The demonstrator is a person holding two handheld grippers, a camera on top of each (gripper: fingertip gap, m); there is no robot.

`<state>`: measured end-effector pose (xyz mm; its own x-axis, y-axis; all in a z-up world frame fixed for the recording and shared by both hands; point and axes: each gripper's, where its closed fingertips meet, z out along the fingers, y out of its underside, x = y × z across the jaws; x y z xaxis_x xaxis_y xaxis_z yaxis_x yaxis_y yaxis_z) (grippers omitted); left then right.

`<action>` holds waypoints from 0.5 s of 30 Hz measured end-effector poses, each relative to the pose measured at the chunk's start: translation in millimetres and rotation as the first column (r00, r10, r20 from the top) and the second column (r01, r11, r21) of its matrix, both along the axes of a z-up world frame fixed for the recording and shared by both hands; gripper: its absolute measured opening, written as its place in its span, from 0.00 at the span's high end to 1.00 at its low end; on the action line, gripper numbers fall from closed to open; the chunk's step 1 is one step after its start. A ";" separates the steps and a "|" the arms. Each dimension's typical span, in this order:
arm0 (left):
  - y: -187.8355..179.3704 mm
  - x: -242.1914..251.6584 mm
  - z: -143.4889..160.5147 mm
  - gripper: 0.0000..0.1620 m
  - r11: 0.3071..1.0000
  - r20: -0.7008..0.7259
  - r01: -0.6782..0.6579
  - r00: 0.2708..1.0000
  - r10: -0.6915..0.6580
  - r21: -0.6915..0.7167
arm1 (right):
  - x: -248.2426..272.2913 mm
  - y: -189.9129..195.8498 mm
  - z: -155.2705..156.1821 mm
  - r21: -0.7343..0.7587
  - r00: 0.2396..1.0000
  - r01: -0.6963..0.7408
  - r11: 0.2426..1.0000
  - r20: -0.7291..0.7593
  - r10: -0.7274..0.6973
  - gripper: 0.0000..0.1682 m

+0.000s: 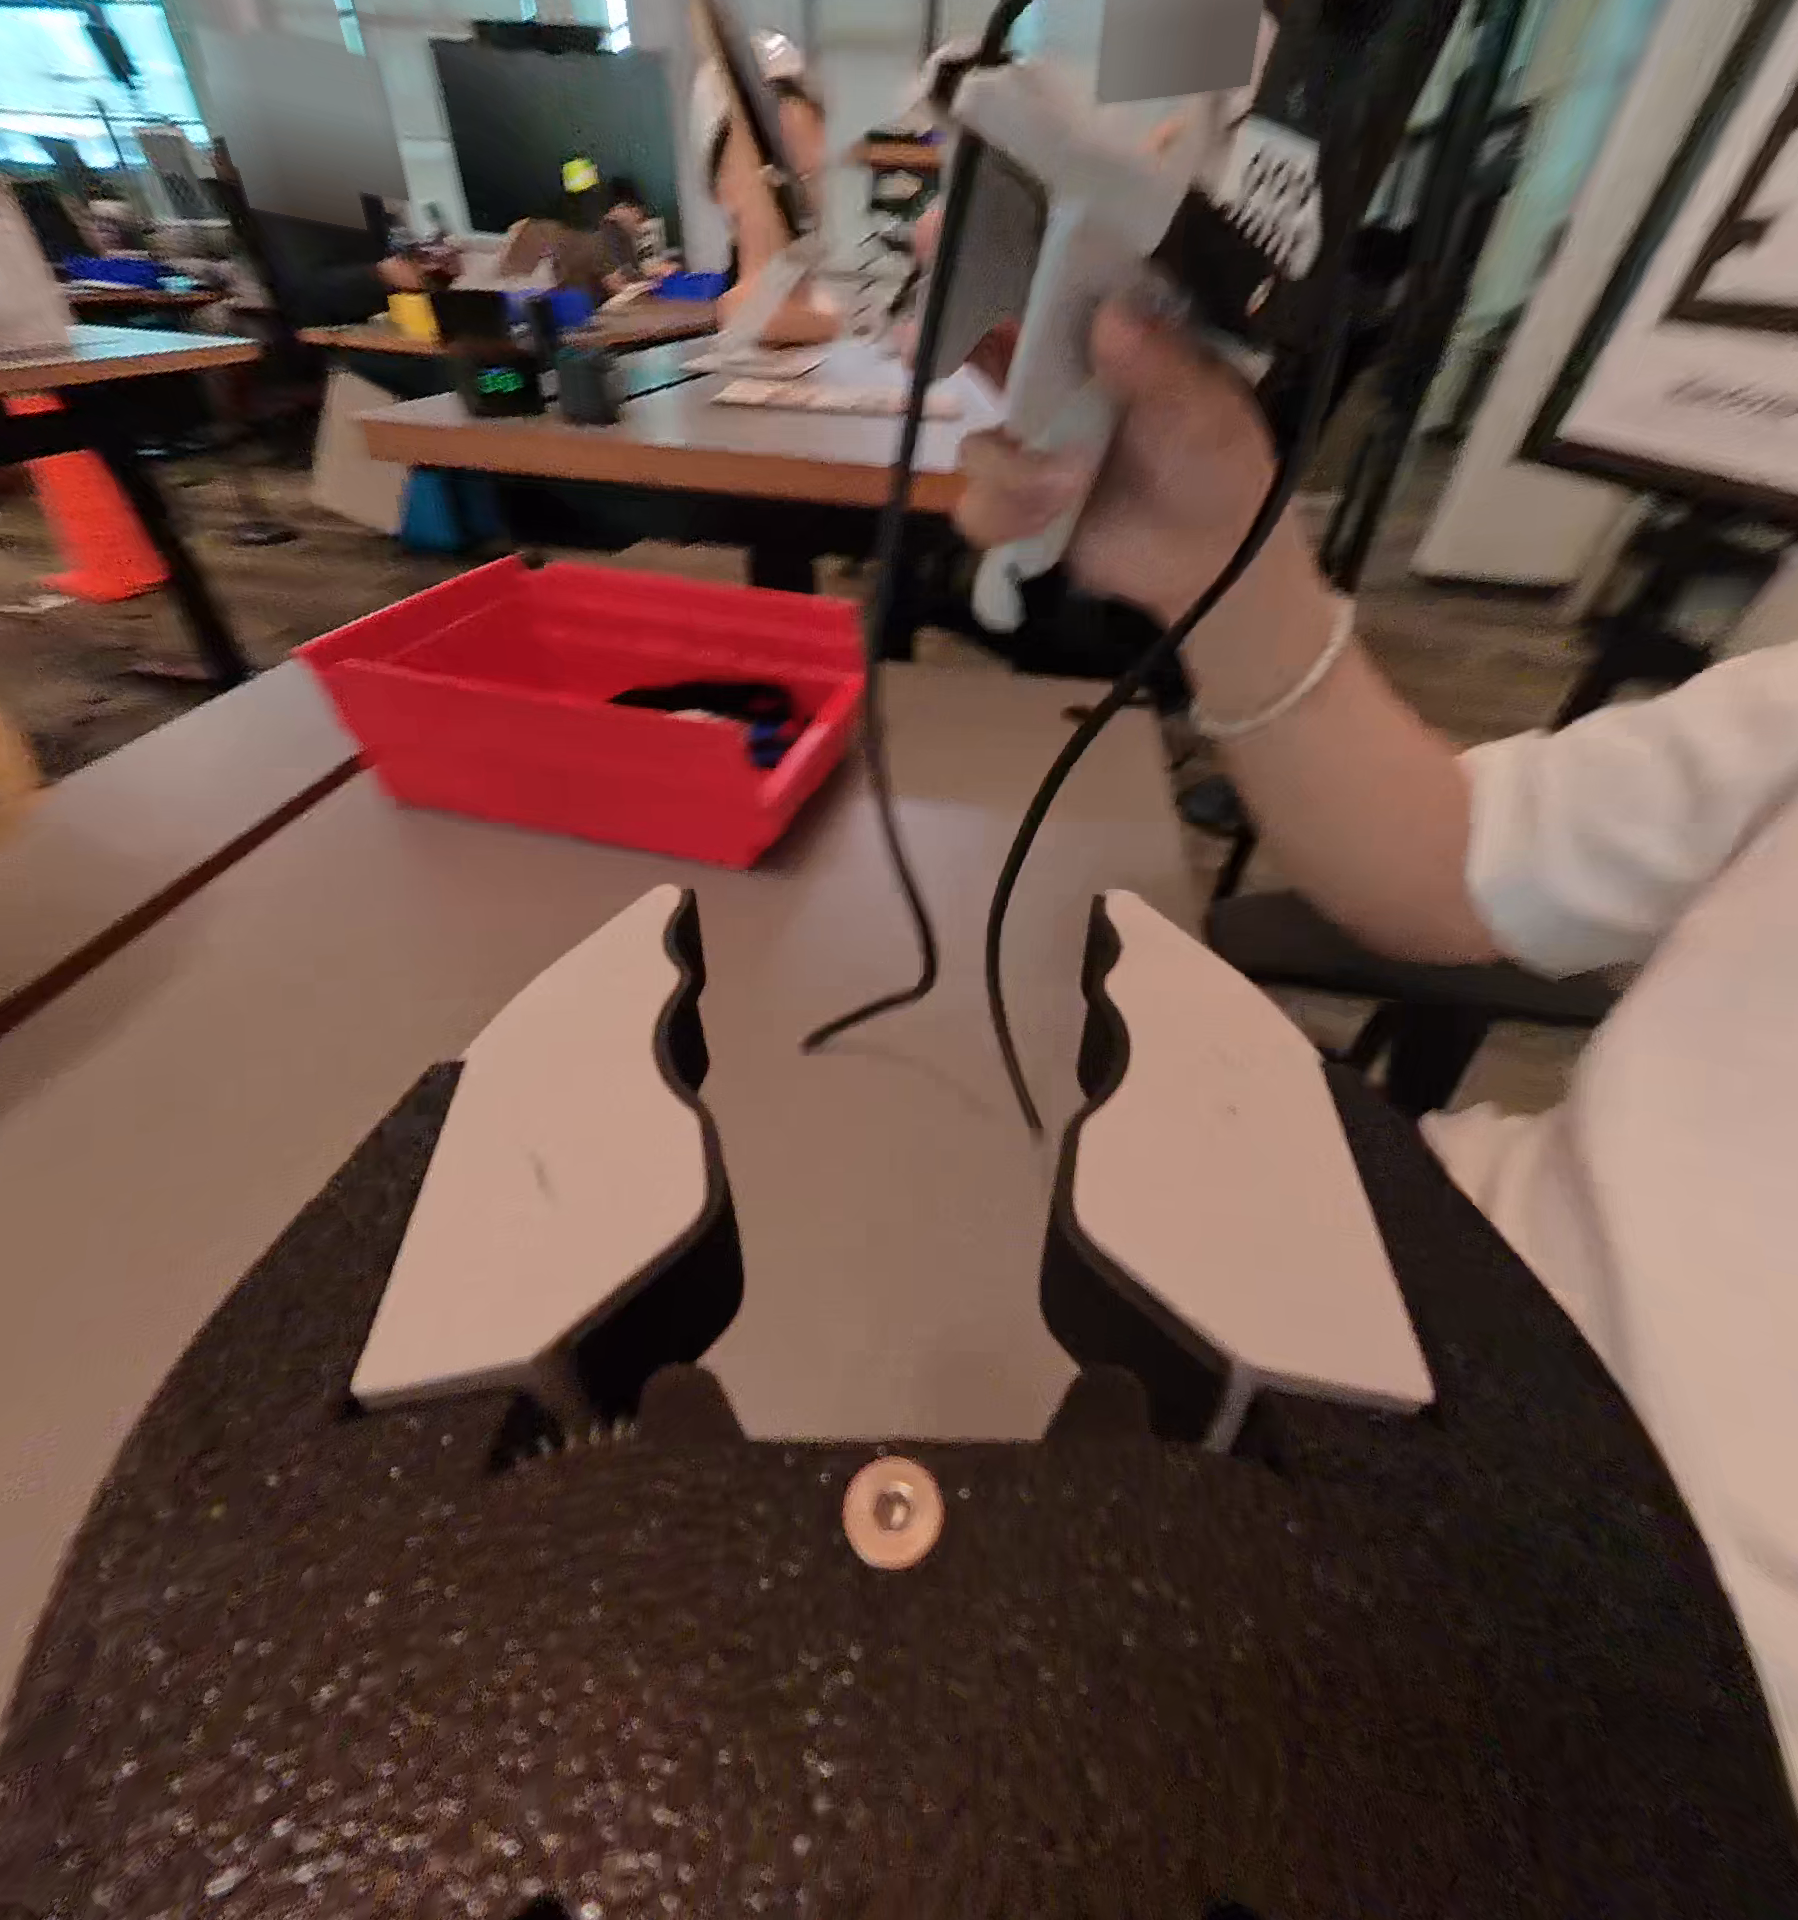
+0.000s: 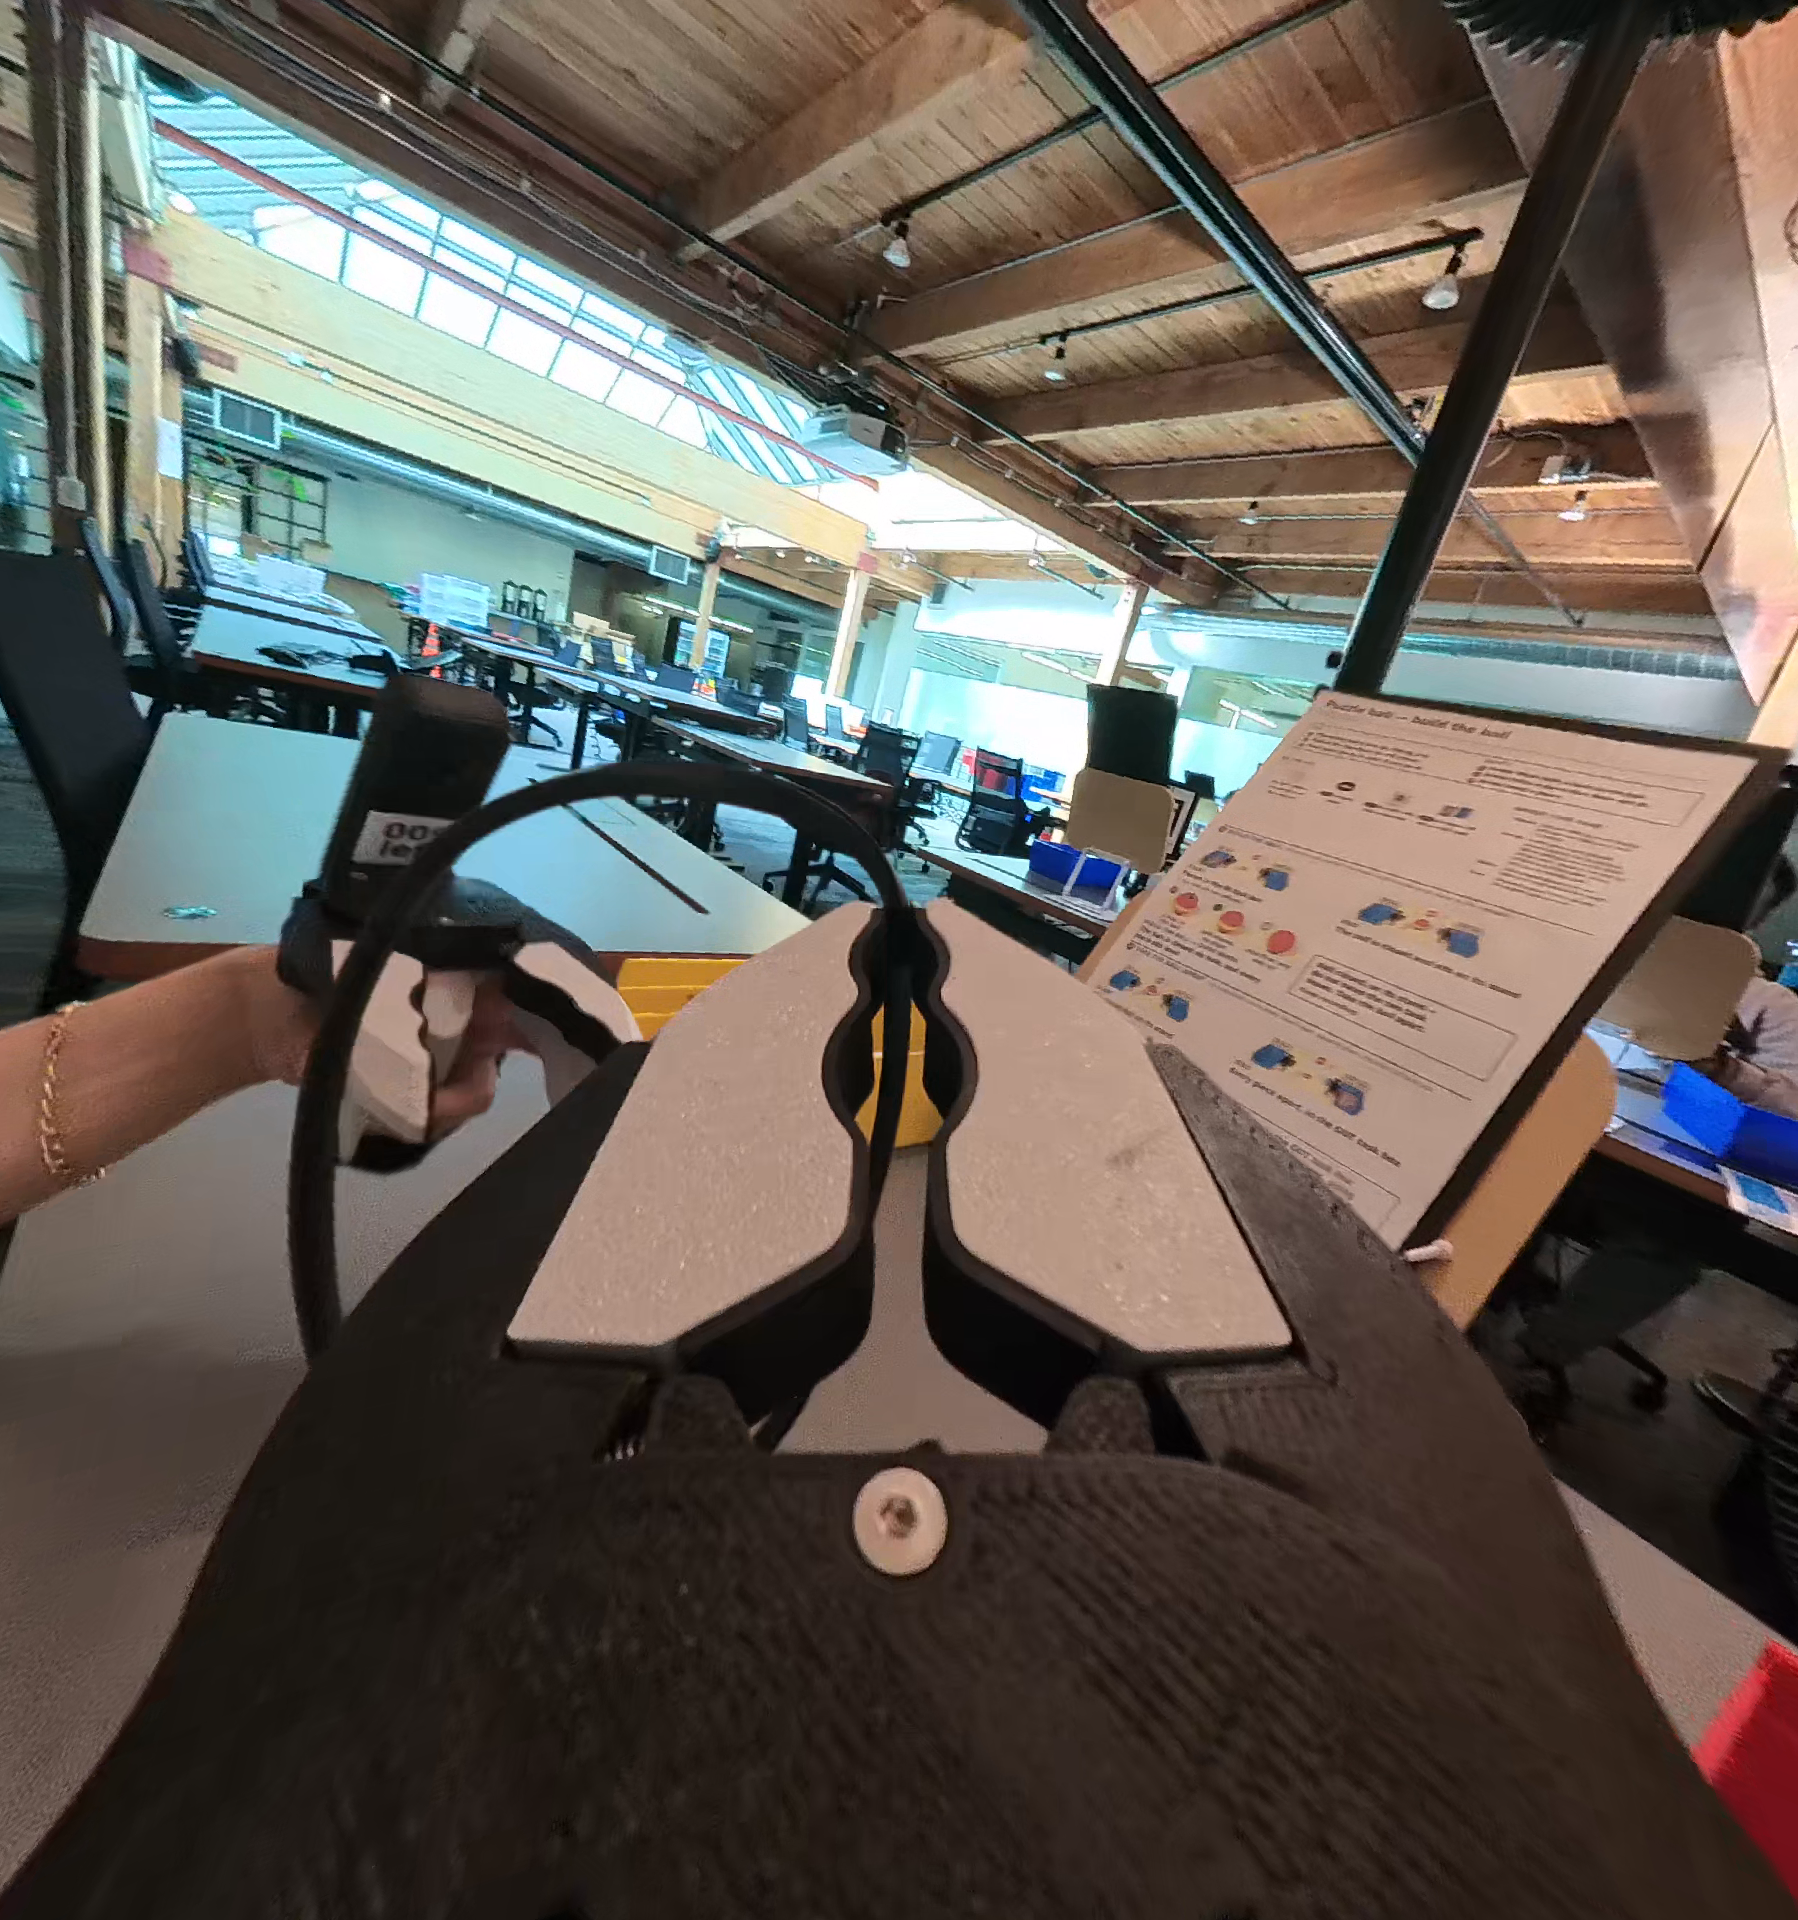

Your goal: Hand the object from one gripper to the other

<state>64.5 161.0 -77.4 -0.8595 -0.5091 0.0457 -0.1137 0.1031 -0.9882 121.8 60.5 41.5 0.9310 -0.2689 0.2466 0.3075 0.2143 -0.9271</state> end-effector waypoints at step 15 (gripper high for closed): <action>-83.7 29.9 -88.6 0.59 0.998 -0.283 0.037 0.958 -0.048 -0.045 | -34.8 19.1 -17.8 0.077 0.988 -0.153 0.985 0.019 0.152 0.98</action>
